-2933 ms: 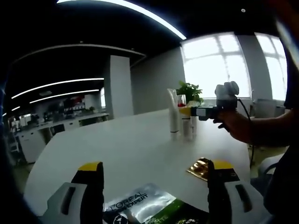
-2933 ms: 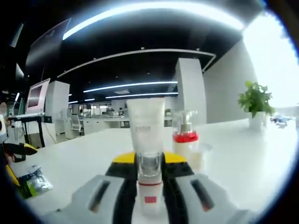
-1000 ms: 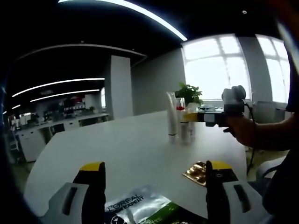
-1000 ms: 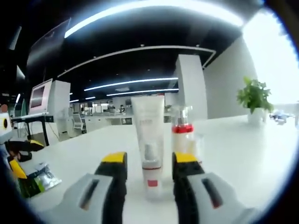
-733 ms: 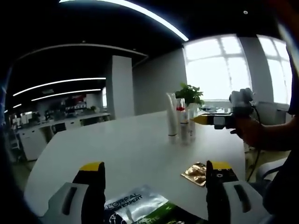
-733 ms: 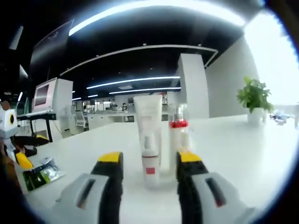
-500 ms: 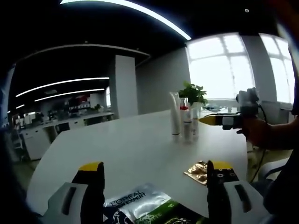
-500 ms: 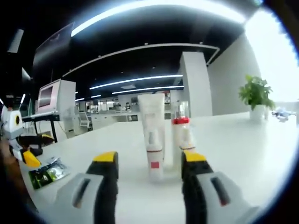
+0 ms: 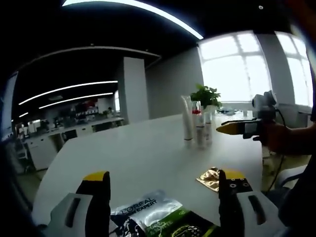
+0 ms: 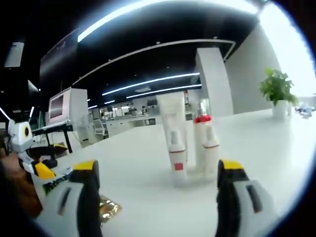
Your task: Arrange the skincare products in the storage area until every visible bottle or jar stands upright without overlapping.
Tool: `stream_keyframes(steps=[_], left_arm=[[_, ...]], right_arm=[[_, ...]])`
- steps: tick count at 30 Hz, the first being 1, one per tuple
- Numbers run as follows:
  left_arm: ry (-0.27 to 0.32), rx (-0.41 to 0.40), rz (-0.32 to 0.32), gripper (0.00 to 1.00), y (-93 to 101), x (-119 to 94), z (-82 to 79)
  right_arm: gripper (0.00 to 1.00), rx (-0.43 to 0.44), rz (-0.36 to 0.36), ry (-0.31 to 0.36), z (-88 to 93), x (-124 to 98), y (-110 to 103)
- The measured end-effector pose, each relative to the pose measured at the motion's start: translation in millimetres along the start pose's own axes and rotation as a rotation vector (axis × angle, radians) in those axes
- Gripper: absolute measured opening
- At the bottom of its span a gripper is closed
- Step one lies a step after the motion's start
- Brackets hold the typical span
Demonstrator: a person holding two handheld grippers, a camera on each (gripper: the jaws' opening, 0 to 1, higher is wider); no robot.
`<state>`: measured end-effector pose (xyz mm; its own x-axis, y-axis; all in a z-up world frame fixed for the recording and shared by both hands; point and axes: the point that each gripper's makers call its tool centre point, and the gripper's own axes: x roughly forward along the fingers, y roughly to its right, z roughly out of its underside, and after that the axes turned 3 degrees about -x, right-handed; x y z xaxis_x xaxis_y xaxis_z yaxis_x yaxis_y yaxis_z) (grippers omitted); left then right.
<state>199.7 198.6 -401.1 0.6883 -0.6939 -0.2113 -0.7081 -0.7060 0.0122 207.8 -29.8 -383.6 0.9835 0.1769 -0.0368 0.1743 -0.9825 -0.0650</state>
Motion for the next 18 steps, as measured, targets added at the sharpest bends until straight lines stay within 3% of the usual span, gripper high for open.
stream_keyframes(steps=[11, 18], left_arm=[[-0.015, 0.035, -0.028, 0.92, -8.9, -7, -5.5], [-0.035, 0.062, -0.059, 0.91, -12.0, -23, -1.9]], right_arm=[[1.00, 0.045, -0.031, 0.016, -1.3, 2, -8], [1.00, 0.062, -0.070, 0.020, -1.5, 1, -26]])
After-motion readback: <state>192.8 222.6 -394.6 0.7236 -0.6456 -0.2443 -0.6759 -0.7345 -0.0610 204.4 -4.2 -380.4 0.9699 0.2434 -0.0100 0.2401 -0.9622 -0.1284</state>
